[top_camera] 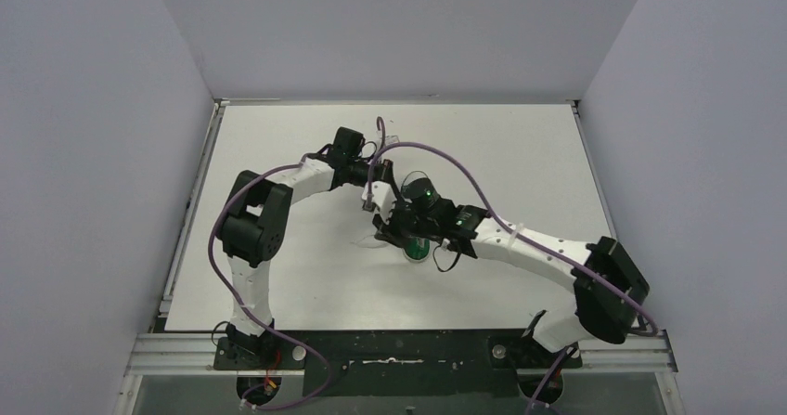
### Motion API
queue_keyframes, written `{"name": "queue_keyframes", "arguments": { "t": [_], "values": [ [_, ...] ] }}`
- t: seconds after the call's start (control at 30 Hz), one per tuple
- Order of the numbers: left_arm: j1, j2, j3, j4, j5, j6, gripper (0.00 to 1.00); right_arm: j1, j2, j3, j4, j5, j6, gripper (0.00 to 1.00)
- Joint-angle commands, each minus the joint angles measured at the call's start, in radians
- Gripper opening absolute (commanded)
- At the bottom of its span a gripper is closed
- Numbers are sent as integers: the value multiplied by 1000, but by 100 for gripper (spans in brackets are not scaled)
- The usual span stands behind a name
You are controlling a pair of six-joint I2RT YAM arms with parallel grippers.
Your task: Tie the shoes
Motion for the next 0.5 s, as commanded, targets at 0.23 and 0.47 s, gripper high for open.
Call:
{"name": "queue_keyframes", "arguments": {
  "t": [0.23,0.47],
  "values": [
    [-24,-115,-123,336,19,-309,0,-187,-260,152,-585,501,913,0],
    [-41,-85,-129,385,-26,-373,0,-418,-188,189,-936,398,1126,0]
  ]
}}
